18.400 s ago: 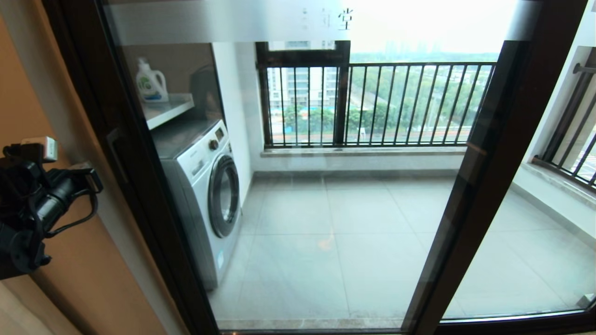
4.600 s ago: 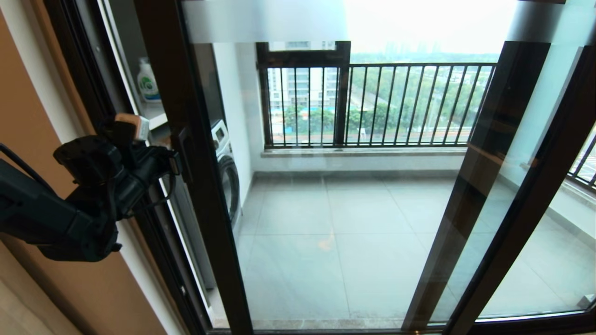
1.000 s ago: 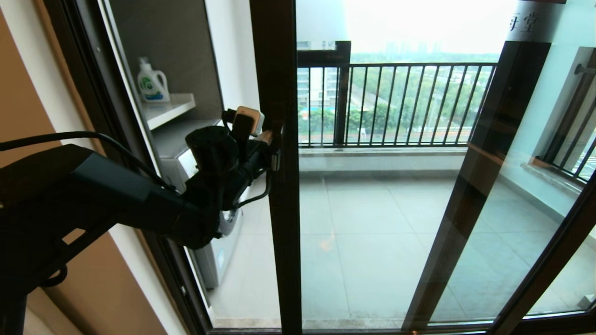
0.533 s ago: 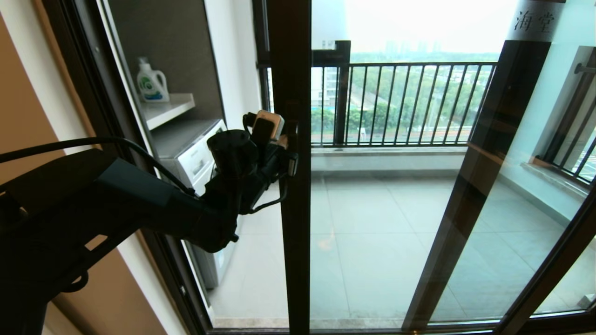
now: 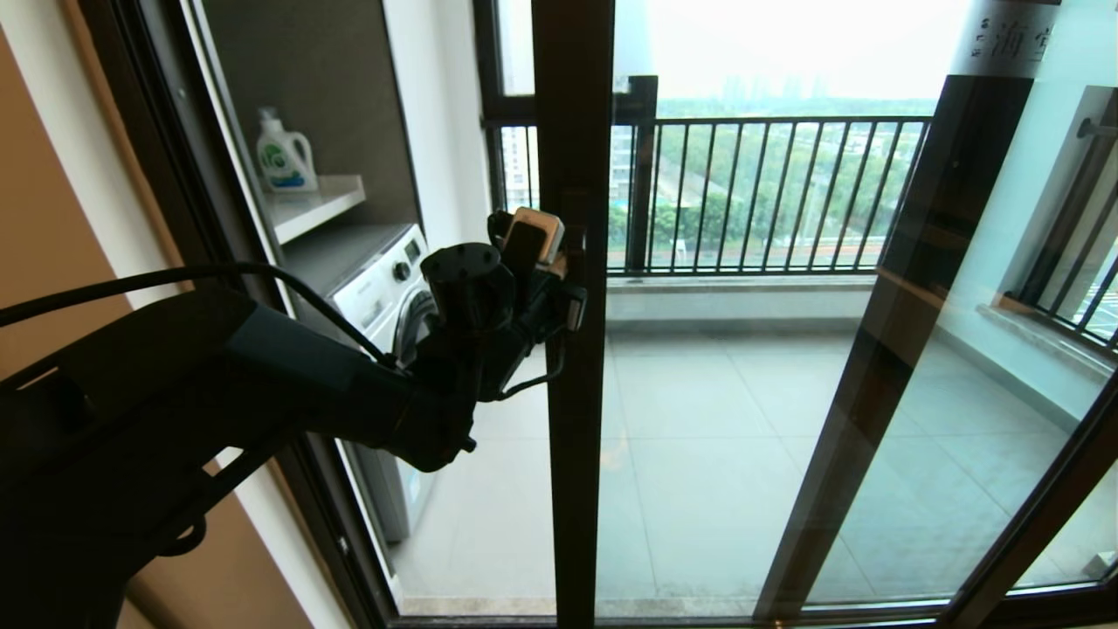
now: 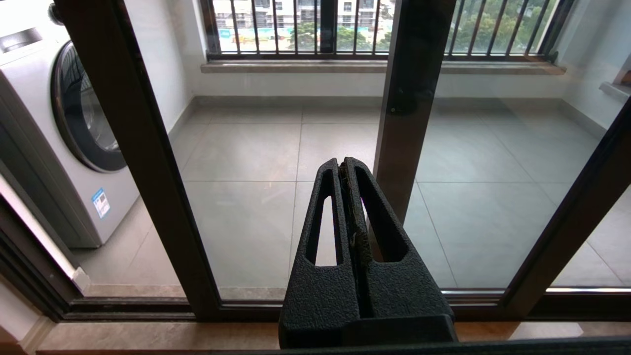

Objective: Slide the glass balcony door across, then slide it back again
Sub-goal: Open the slid door

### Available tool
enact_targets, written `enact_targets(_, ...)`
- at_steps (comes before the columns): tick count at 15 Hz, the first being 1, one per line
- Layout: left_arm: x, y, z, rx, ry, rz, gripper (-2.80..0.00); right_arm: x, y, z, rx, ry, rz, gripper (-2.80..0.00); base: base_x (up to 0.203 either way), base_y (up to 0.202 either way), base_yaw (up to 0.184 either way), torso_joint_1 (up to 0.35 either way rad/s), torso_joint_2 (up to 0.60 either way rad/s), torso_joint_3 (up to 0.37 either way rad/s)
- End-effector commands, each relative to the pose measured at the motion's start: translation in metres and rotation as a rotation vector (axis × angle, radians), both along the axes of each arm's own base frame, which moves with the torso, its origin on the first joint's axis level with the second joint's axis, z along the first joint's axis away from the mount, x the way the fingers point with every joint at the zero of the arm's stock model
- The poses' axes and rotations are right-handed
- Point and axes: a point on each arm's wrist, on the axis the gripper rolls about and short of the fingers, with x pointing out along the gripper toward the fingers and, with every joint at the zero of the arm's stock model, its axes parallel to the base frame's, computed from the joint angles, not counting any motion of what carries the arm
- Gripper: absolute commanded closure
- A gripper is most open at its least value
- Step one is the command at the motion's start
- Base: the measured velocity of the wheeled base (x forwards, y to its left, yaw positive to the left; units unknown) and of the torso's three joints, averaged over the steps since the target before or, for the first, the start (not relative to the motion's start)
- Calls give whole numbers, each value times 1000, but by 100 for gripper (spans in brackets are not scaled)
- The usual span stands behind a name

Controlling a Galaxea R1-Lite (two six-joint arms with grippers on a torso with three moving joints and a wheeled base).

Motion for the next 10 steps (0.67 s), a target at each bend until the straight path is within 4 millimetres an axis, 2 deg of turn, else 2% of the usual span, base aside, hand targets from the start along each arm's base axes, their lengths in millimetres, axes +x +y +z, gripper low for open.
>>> enact_targets(1, -1, -5, 0, -6, -11, -2, 0, 1, 0, -3, -1, 12, 1, 0, 0, 0, 0, 0, 0, 0)
enact_targets(4, -5, -16, 8, -29, -33, -7, 0, 1, 0, -3, -1, 12, 1, 0, 0, 0, 0, 0, 0, 0)
enact_targets(10, -8, -33, 9, -44, -49, -34, 0, 1, 0, -3, -1, 12, 1, 0, 0, 0, 0, 0, 0, 0)
